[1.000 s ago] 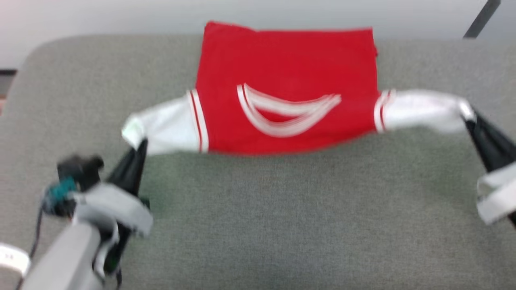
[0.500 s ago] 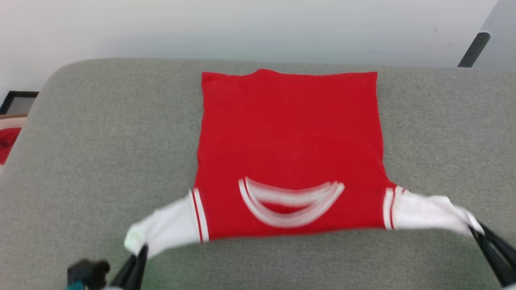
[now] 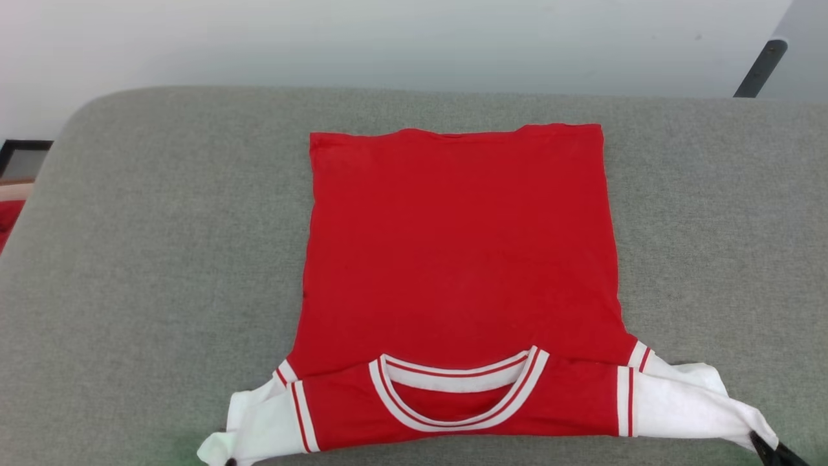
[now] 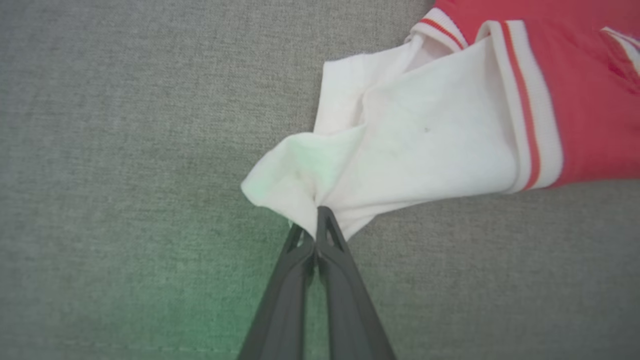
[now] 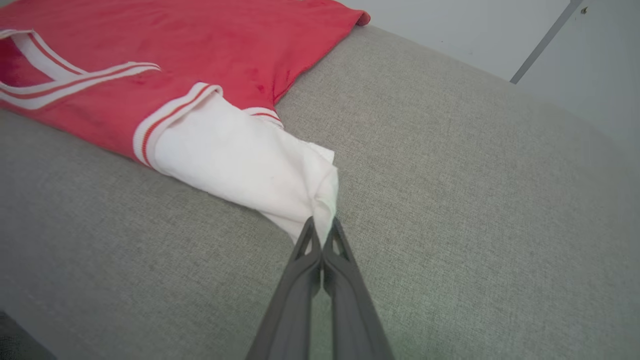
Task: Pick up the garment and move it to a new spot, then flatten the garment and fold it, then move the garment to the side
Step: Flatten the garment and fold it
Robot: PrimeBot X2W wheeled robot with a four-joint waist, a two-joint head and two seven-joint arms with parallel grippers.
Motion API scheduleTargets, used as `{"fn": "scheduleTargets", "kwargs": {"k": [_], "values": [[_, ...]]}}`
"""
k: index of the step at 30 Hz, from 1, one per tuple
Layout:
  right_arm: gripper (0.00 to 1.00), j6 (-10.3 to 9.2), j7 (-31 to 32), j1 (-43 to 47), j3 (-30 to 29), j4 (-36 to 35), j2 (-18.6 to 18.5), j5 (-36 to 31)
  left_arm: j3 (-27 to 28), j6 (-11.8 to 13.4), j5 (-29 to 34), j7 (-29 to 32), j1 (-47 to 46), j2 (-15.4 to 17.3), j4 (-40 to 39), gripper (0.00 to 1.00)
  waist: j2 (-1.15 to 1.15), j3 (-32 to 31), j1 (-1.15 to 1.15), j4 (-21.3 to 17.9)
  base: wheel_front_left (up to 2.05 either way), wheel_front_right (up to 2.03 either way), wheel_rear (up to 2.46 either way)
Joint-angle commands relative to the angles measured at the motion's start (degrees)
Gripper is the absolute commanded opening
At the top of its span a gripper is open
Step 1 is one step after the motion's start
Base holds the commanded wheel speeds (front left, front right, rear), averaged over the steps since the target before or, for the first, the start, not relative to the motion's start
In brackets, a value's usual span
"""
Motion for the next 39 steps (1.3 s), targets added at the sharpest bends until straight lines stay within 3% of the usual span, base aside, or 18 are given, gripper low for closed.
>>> {"fn": "scheduleTargets", "kwargs": {"k": [1,5,6,7,8,9,18,26,33,39], "values": [[0.0,-0.05,0.3,0.1,0.2,-0.3,0.0,0.5,-0.4,-0.5,-0.1,-0.2,-0.5,-0.5,0.9,0.0,0.0,0.3,0.0,-0.1,0.0,0.0,0.0],[0.0,-0.05,1.3,-0.9,1.0,-0.6,0.1,1.8,-0.8,-1.3,0.6,-1.1,-2.3,-1.7,3.1,0.0,0.0,0.8,0.0,-0.1,0.0,0.0,0.0],[0.16,-0.05,1.7,-1.1,1.2,-0.7,0.2,2.0,-0.9,-1.5,0.8,-1.3,-2.8,-1.9,3.7,0.0,0.0,0.9,0.0,-0.2,0.0,0.0,0.0],[0.46,-0.05,2.0,-1.4,1.4,-0.7,0.3,2.2,-0.9,-1.9,0.9,-1.7,-3.4,-2.3,4.2,0.0,0.0,1.1,0.0,-0.2,0.0,0.0,0.0],[0.97,-0.05,2.4,-1.6,1.5,-0.9,0.4,2.4,-0.9,-2.0,1.0,-1.9,-4.0,-2.7,4.8,0.0,0.0,1.2,0.0,-0.2,0.0,0.0,0.0],[1.0,-0.05,2.7,-1.7,1.6,-1.1,0.4,2.4,-0.8,-2.3,1.1,-2.3,-4.5,-3.0,5.5,0.0,0.0,1.3,0.0,-0.2,0.0,0.0,0.0],[1.0,-0.05,5.4,-3.2,2.0,-5.6,-0.2,7.3,0.6,-3.7,2.8,-4.1,-7.5,-5.8,8.8,0.0,0.0,3.0,0.0,-0.3,0.0,0.0,0.0],[1.0,-0.05,12.9,-14.5,-1.3,-8.0,-0.5,12.7,0.3,-4.3,6.1,-4.3,-10.3,-8.7,9.1,0.0,0.0,4.7,0.0,2.2,0.0,0.0,0.0],[1.0,-0.05,21.6,-32.1,0.1,-0.9,-2.6,15.9,-2.6,-5.3,9.2,-4.4,-14.2,-11.7,9.1,0.0,0.0,7.3,0.0,7.7,0.0,0.0,0.0],[1.0,-0.05,26.8,-46.3,3.6,10.0,-4.9,16.7,-4.7,-5.8,11.0,-4.5,-17.8,-14.3,8.4,0.0,0.0,10.5,0.0,11.8,0.0,0.0,0.0]]}}
